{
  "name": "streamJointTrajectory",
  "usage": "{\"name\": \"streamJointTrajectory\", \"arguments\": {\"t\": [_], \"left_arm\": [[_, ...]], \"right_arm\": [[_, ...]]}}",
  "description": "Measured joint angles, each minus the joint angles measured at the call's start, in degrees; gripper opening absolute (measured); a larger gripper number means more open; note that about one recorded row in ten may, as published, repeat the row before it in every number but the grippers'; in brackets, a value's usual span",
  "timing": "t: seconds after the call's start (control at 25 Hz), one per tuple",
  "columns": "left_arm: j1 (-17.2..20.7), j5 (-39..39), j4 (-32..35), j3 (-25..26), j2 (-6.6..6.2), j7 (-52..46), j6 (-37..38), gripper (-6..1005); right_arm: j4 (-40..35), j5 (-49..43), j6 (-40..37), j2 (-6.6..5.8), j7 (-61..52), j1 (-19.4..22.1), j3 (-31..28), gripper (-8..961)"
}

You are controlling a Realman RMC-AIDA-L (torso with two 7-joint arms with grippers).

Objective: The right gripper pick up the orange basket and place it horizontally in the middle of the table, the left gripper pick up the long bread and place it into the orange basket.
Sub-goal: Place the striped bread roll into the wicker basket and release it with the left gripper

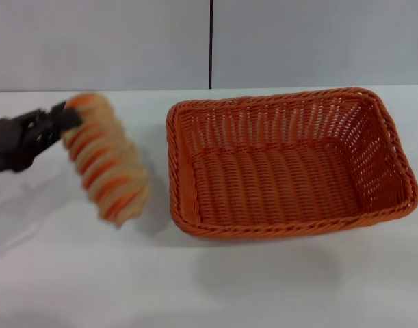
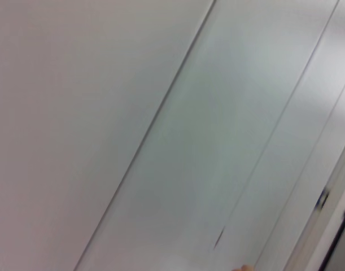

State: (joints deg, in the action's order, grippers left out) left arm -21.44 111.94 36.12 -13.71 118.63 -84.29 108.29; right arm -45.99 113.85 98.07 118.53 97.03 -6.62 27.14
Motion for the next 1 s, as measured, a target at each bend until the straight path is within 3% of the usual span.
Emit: {"name": "streamJointTrajectory", "arguments": {"t": [0.2,0.24,0.48,0.76,1.0], "left_arm": [[-3.36,-2.14,-8.56,-0.01,0.09,4.03,-2.37,196],[-5.84,-2.19,-13.48,-0.01,0.1,6.93,-4.81,196],[-11.44,-1.7,-23.75,-2.9,0.11,15.0,-14.45,195],[-16.64,-1.71,-30.4,-6.05,0.17,24.45,-17.87,184],[-17.76,-1.77,-31.57,-9.32,0.3,30.27,-18.82,177]], "right_arm": [[0.02,0.0,0.08,0.03,0.0,-0.2,0.25,649],[0.02,0.0,0.1,0.04,0.0,-0.22,0.32,649],[0.11,0.03,0.1,0.11,0.0,-0.26,0.2,649],[0.81,-0.03,0.1,-0.05,-0.01,-0.5,-0.13,649],[0.71,-0.04,0.1,-0.11,-0.21,-0.59,-0.18,649]]}}
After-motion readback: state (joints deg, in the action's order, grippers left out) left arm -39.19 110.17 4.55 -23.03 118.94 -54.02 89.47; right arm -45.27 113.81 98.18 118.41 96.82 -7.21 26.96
